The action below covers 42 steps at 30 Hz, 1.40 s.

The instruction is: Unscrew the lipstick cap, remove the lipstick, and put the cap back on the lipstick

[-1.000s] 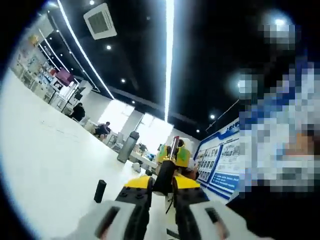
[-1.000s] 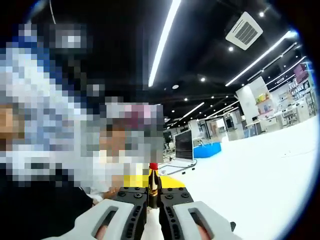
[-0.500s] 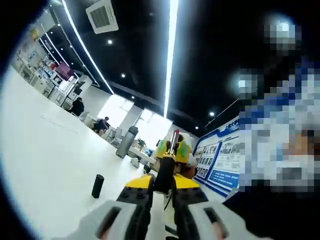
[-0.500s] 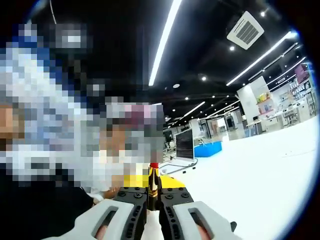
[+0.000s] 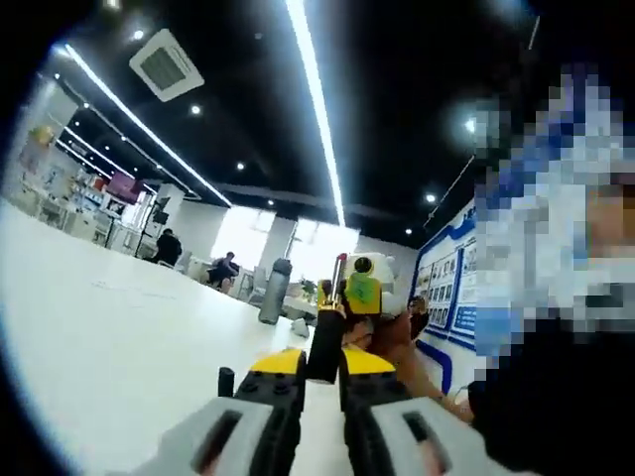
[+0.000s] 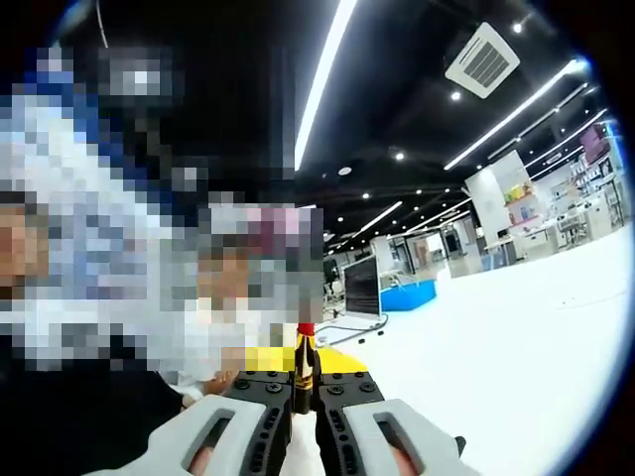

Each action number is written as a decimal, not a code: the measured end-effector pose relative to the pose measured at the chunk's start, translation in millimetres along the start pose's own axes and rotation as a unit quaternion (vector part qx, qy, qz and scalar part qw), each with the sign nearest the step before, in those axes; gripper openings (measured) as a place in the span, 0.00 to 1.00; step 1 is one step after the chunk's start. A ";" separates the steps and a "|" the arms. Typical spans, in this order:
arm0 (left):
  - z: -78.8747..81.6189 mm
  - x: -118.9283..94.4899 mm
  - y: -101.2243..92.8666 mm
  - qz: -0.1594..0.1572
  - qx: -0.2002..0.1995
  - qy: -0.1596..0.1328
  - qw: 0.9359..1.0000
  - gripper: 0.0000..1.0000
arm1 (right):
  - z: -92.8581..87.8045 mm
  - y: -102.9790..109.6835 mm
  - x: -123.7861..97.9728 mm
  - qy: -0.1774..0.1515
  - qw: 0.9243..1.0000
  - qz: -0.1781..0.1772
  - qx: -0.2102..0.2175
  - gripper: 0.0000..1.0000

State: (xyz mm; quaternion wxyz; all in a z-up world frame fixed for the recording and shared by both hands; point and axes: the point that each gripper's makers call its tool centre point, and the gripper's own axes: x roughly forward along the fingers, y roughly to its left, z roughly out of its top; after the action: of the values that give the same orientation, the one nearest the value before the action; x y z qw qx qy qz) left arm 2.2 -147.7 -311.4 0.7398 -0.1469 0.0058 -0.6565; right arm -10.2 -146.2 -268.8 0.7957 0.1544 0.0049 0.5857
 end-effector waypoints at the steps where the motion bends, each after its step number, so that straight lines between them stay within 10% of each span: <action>1: 0.5 0.1 -0.2 0.005 0.016 0.002 1.000 0.15 | 0.1 0.1 0.0 0.000 1.000 0.000 0.000 0.05; 12: -1.4 2.0 11.8 0.069 0.173 0.028 0.982 0.14 | -2.0 -11.8 -0.1 0.003 1.000 -0.014 0.004 0.05; 17: 2.2 -1.2 18.3 0.115 0.267 0.041 0.956 0.14 | -2.4 -16.9 1.4 0.001 1.000 -0.025 0.009 0.05; 23: 7.9 -3.5 12.3 0.129 0.305 0.032 0.943 0.14 | 1.6 -10.9 1.3 -0.005 1.000 -0.021 0.003 0.05; 31: 13.9 -7.6 15.8 0.177 0.433 0.049 0.882 0.14 | 1.8 -13.8 2.6 -0.011 1.000 -0.026 0.013 0.05; 42: 12.5 -8.1 15.8 0.177 0.436 0.050 0.881 0.14 | 0.0 -13.8 2.3 -0.009 0.999 -0.027 0.016 0.05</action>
State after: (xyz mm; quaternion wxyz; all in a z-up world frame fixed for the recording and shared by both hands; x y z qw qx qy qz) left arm 18.9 -135.7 -304.5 0.8319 0.2268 -0.2182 -0.4570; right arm 3.3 -147.7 -271.9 0.8087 0.1722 0.0112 0.5624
